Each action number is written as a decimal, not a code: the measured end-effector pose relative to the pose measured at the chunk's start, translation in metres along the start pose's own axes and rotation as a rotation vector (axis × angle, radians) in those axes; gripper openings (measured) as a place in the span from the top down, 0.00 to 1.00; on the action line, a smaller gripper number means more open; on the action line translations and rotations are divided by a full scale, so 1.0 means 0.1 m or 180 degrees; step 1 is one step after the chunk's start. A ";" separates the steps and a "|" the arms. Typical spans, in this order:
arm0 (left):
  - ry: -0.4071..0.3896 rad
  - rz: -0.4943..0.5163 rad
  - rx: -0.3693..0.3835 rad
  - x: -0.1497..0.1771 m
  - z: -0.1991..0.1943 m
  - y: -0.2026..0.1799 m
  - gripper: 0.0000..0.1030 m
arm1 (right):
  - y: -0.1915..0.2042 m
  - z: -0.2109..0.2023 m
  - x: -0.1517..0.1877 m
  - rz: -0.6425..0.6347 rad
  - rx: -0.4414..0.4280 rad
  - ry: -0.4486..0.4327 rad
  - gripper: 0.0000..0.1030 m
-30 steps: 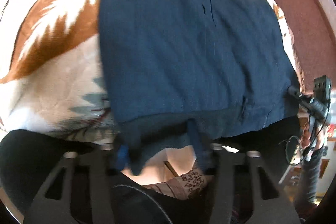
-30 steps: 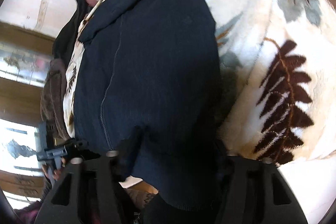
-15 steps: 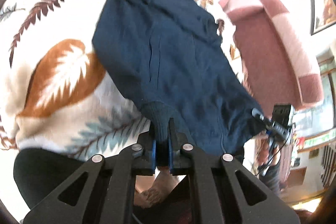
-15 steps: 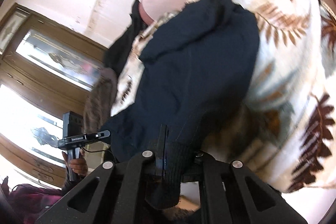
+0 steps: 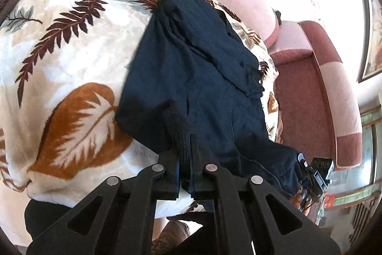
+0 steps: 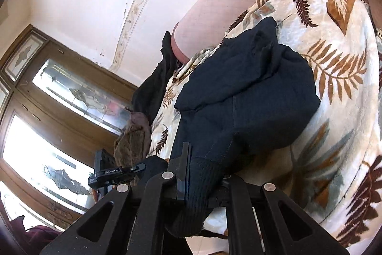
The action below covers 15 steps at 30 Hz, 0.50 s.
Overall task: Fold large clothes
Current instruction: 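Close both tools on the jacket hem and lift it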
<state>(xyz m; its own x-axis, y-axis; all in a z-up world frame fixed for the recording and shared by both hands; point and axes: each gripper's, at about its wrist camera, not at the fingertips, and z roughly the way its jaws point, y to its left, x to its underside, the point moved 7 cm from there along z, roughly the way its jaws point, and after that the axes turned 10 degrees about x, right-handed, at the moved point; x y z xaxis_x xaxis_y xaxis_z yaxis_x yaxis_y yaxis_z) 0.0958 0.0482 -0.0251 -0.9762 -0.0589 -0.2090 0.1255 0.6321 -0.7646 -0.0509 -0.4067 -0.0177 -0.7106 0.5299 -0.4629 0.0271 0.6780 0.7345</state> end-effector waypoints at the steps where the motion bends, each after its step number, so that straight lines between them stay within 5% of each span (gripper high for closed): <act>1: -0.0013 -0.0016 0.0010 -0.04 0.01 -0.01 0.97 | 0.00 0.01 -0.02 0.0019 -0.0016 -0.0007 0.93; 15: -0.0485 -0.0147 0.0081 -0.86 0.15 -0.09 0.97 | 0.04 0.49 -0.71 0.0120 -0.0119 -0.0223 0.94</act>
<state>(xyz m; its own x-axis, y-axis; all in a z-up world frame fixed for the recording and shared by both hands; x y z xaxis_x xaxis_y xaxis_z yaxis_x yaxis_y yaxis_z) 0.1812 0.0356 -0.0095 -0.9431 -0.2051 -0.2617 0.0875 0.6063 -0.7904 0.0342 -0.4167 -0.0060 -0.6586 0.5899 -0.4672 0.0257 0.6381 0.7695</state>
